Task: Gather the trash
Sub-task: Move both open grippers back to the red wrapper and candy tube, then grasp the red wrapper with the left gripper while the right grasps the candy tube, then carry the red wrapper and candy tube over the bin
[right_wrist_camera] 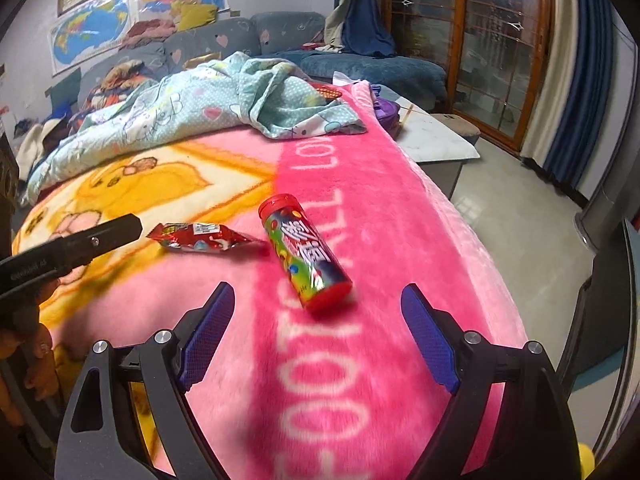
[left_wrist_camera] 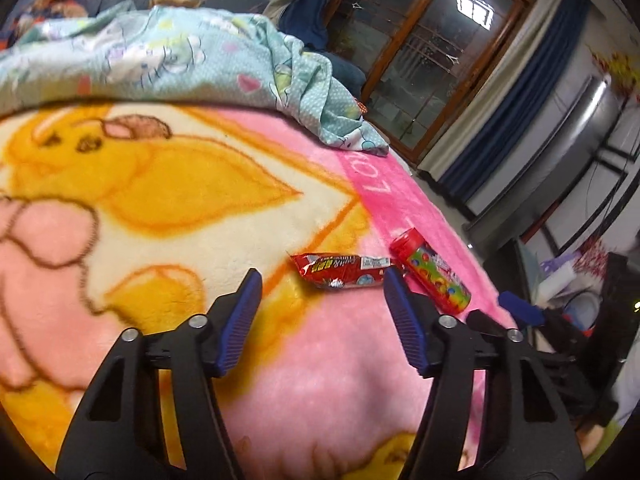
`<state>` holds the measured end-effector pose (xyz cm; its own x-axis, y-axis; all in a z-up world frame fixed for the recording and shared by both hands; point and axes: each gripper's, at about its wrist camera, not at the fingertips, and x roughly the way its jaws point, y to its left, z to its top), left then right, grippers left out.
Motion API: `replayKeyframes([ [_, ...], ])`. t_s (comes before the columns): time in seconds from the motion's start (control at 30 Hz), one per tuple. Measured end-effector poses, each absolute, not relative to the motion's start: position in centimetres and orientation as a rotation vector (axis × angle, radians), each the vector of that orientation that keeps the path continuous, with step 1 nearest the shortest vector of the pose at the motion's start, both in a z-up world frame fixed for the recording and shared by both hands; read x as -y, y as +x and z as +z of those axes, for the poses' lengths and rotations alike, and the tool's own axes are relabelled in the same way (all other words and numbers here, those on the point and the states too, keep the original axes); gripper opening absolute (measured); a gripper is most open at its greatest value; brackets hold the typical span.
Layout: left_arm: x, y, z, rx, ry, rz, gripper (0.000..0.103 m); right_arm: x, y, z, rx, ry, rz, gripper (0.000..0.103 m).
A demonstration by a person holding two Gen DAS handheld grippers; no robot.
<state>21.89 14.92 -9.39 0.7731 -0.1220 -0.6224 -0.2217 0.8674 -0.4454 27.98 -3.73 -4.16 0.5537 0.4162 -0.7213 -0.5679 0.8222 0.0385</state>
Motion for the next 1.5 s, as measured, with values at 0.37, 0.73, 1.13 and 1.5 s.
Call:
replayKeyframes([
  [0.37,-15.7,24.1,-11.8,-0.737,-0.669,0.020,0.037,1.5,31.4,-5.9,-0.824,-0.239,0.580,0.069],
  [0.73,-16.7,24.1,-12.6,-0.738,-0.733,0.028,0.018,1.0,30.9,-6.9,-0.878,-0.202,0.632,0.036],
  [1.13,-16.2,22.3,-12.5,-0.737,-0.749,-0.033,0.002,3.0,26.2,-6.7,-0.895,-0.137,0.659,0.033],
  [1.5,-13.1,17.8,-10.5,-0.726,-0.632,-0.074,0.001,7.4,21.1,-6.5,-0.880,-0.077,0.629,0.033],
])
